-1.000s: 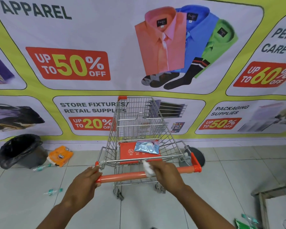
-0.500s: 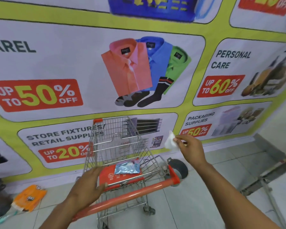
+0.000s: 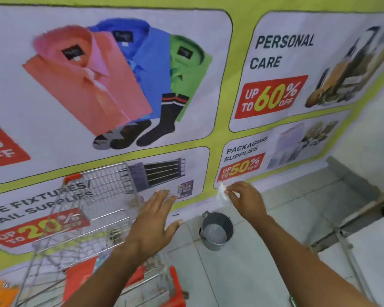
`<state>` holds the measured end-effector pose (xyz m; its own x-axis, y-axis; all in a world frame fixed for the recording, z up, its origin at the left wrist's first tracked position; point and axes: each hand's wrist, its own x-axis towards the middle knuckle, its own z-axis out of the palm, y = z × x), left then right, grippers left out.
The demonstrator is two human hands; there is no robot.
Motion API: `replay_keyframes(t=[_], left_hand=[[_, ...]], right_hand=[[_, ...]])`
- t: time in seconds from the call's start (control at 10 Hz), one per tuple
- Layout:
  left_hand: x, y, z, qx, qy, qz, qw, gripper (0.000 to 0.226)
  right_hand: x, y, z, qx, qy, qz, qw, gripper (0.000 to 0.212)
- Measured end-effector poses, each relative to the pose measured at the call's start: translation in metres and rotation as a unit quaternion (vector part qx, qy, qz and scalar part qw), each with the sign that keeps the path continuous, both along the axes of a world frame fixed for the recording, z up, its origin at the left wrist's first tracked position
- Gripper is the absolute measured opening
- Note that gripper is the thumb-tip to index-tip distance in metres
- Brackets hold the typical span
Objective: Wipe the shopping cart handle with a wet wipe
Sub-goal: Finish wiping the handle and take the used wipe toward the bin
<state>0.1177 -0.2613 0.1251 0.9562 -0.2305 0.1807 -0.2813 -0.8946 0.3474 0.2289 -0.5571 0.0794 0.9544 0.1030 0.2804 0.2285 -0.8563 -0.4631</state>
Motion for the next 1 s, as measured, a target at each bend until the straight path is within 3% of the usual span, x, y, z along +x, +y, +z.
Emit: replay_keyframes(t=[0.3, 0.6, 0.7, 0.8, 0.9, 1.0], left_hand=[[0.133, -0.097, -0.070, 0.019, 0.065, -0.034, 0.997, 0.067], [0.196, -0.108, -0.150, 0.020, 0.105, -0.001, 0.994, 0.064], [0.205, -0.105, -0.172, 0.018, 0.120, 0.003, 0.993, 0.064], [0.211, -0.105, -0.190, 0.021, 0.134, 0.007, 0.991, 0.064], [0.212, -0.104, -0.197, 0.016, 0.132, 0.004, 0.991, 0.065], [0.208, -0.101, -0.193, 0.018, 0.139, 0.009, 0.990, 0.067]], right_hand=[[0.105, -0.049, -0.118, -0.034, 0.079, -0.018, 0.996, 0.011], [0.153, -0.061, -0.245, -0.103, 0.149, -0.024, 0.983, 0.006], [0.166, -0.062, -0.283, -0.125, 0.168, -0.024, 0.978, 0.011], [0.174, -0.063, -0.319, -0.163, 0.256, -0.041, 0.952, 0.028], [0.170, -0.069, -0.344, -0.174, 0.390, -0.035, 0.904, 0.045], [0.162, -0.079, -0.345, -0.162, 0.398, -0.041, 0.902, 0.049]])
